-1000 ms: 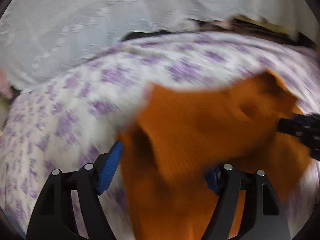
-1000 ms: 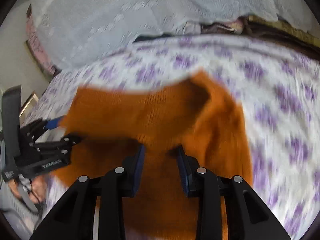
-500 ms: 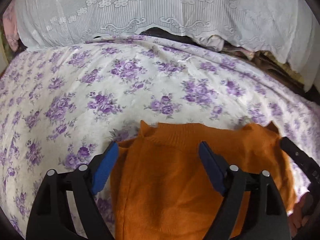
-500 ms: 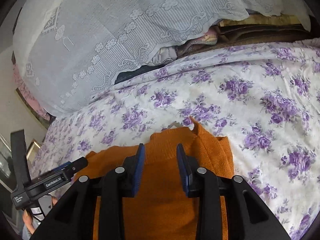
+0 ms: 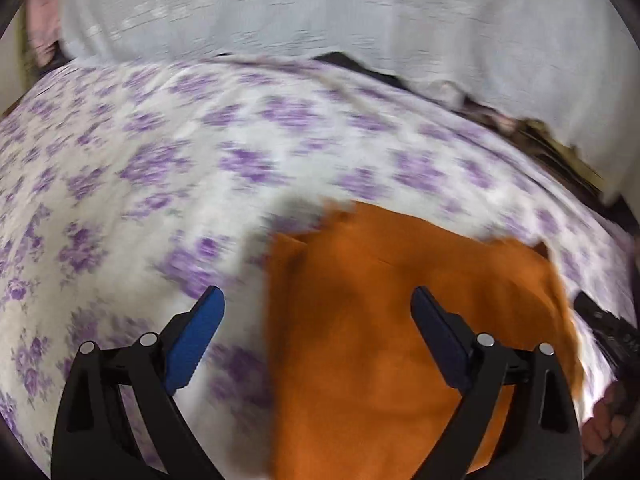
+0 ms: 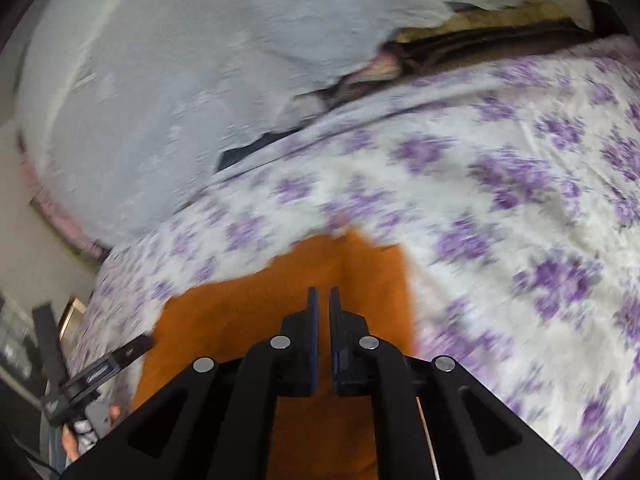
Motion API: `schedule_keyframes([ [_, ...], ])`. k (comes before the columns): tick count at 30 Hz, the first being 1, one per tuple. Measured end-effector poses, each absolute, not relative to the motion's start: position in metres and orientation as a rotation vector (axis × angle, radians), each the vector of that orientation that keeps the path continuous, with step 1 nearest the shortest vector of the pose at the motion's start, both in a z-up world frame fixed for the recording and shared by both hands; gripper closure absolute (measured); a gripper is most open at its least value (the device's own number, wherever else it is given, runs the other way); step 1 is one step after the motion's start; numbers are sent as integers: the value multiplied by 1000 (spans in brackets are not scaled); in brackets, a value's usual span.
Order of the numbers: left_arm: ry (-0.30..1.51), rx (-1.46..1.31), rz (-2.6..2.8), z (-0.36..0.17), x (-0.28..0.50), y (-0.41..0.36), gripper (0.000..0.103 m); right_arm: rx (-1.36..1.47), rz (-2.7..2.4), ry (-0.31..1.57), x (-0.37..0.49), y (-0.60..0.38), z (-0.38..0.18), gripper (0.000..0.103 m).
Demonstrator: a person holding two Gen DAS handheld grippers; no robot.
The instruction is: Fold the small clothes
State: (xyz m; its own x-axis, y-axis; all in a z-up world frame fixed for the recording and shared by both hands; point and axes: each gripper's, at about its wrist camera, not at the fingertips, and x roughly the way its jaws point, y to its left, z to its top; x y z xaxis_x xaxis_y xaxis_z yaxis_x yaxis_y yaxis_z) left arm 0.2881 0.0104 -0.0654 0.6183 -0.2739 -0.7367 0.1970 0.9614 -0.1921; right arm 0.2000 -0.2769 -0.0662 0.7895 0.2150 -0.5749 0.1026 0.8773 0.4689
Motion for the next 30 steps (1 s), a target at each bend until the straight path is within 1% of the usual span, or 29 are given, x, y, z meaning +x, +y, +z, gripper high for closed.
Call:
schedule_keyframes([
  [1,870,-79,-313,-65,282,4,11,492,98,684,197,-265,-68,92],
  [2,876,-61,-335,-68,280,-3,11,476,138,719,195,-254,-75,85],
  [3,881,-12,-332,-73,276,-11,11,461,142,743,194,-248,-81,82],
  [4,887,41,-297,-79,274,-16,10,443,118,761,196,-245,-87,82],
  [5,902,93,-255,-88,275,-20,5,446,93,769,194,-250,-95,91],
  [6,942,85,-239,-99,280,-15,4,481,85,772,192,-259,-99,103],
  [8,989,-46,-263,-100,286,5,4,552,36,752,182,-281,-97,103],
  [9,991,-79,-247,-97,285,14,4,540,-6,734,175,-286,-93,103],
  [10,961,-82,-212,-90,280,24,5,526,-41,718,167,-291,-90,103],
  [11,941,-75,-205,-86,273,28,6,533,-58,706,157,-293,-86,97],
  [15,910,-86,-293,-72,246,26,6,533,42,673,135,-276,-73,97],
  [18,919,40,-256,-86,231,10,6,479,147,736,134,-243,-80,96],
  [20,975,59,-219,-104,234,14,4,463,125,795,138,-237,-97,96],
  [21,992,28,-229,-108,237,18,4,473,110,816,140,-241,-104,102],
  [22,1002,-11,-234,-106,239,24,4,508,110,820,140,-248,-108,103],
  [24,973,-19,-191,-96,235,33,4,549,54,791,133,-265,-100,102],
  [26,908,-1,-148,-80,227,39,6,535,-14,717,119,-278,-81,93],
  [29,856,-34,-208,-56,223,34,6,575,-41,691,114,-294,-71,53],
  [30,851,-33,-229,-51,223,28,6,571,-59,680,113,-295,-70,53],
])
